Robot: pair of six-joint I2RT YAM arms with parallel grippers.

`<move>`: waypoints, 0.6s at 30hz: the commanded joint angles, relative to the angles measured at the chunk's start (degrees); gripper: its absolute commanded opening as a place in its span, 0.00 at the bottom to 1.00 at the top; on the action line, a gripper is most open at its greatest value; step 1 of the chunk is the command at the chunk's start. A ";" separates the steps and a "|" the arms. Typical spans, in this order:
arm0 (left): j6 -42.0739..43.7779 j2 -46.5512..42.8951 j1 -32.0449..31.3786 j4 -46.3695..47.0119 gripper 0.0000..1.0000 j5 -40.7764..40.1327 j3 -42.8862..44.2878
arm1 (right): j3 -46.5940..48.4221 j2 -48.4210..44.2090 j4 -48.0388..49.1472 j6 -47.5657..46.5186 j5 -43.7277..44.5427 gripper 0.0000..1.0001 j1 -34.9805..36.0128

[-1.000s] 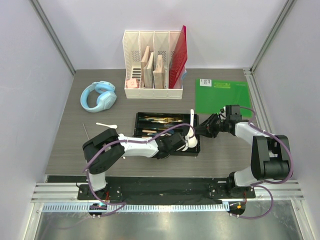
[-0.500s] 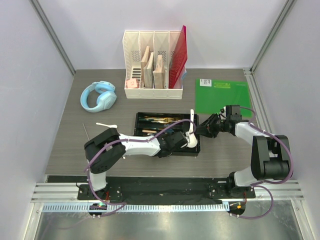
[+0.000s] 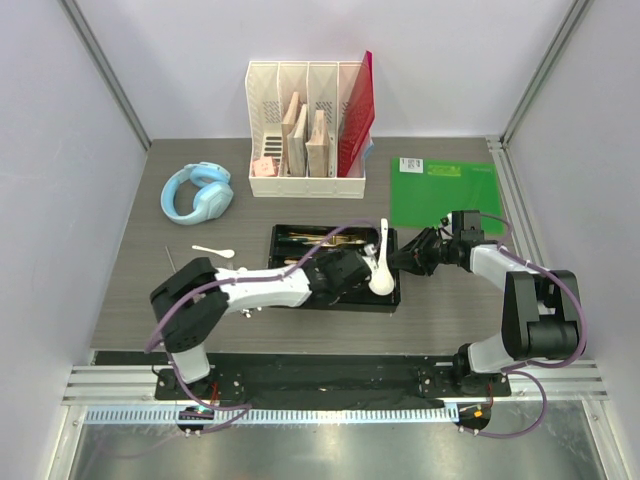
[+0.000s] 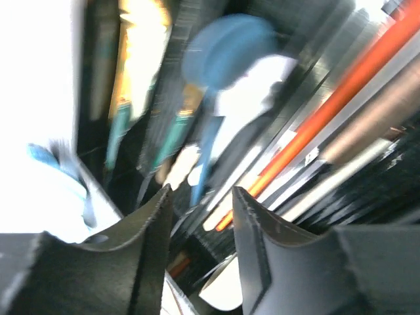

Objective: Sort the eating utensils into containers
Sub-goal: Place the chopstick in the storage box, then pick up the chopstick from the center of the board.

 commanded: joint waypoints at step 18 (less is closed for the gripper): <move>-55.84 -22.39 46.53 -25.40 0.52 16.55 -0.37 | 0.65 -1.20 -2.18 0.79 4.94 0.35 -0.83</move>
